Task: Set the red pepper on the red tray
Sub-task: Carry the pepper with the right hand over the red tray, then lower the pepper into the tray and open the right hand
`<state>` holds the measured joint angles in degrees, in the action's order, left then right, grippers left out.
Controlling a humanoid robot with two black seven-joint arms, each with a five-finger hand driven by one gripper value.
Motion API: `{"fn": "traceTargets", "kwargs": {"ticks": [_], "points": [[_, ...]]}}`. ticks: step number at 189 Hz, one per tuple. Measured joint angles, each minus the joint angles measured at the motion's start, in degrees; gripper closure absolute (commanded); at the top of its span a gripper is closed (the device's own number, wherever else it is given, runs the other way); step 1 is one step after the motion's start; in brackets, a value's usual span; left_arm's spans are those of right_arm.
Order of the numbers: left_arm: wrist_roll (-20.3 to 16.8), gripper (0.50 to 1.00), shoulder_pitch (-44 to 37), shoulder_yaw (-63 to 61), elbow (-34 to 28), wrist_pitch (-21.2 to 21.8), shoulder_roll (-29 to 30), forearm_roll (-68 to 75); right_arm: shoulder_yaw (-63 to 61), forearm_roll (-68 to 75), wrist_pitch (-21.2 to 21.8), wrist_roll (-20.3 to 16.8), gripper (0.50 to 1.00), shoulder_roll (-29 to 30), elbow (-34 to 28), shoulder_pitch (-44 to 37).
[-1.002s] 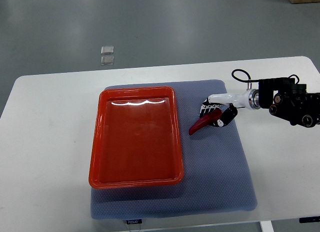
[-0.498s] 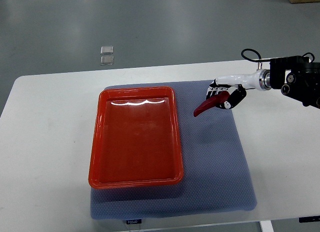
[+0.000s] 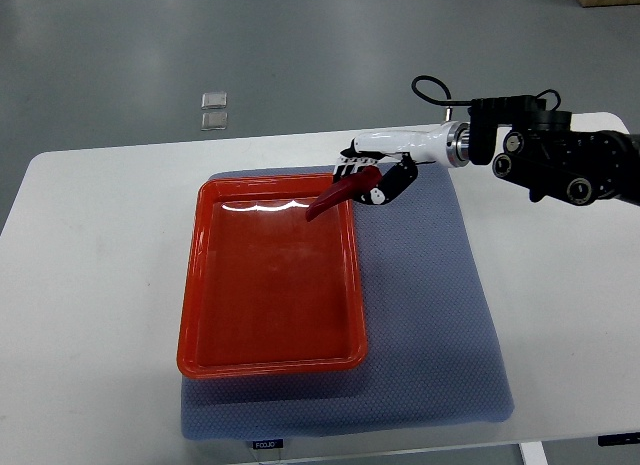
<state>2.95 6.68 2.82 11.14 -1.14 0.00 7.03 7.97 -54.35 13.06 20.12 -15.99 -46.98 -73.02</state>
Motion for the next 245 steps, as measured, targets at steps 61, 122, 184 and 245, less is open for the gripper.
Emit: {"fn": "traceTargets", "kwargs": {"ticks": [61,122,184,245], "points": [[0.04,0.500,0.00,0.00,0.02,0.00,0.00,0.00,0.70,-0.47,-2.29,0.17,1.000,12.22,7.87,3.62],[0.04,0.500,0.00,0.00,0.11,0.00,0.00,0.00,0.63,-0.73,-4.59,0.21,0.963,15.55,10.49,7.54],[0.04,0.500,0.00,-0.01,0.11,0.00,0.00,0.00,-0.08,0.17,-4.66,0.28,0.681,15.90,10.52,8.22],[0.04,0.500,0.00,-0.01,0.11,0.00,0.00,0.00,-3.46,0.90,-4.24,0.37,0.640,15.04,10.34,7.63]]}}
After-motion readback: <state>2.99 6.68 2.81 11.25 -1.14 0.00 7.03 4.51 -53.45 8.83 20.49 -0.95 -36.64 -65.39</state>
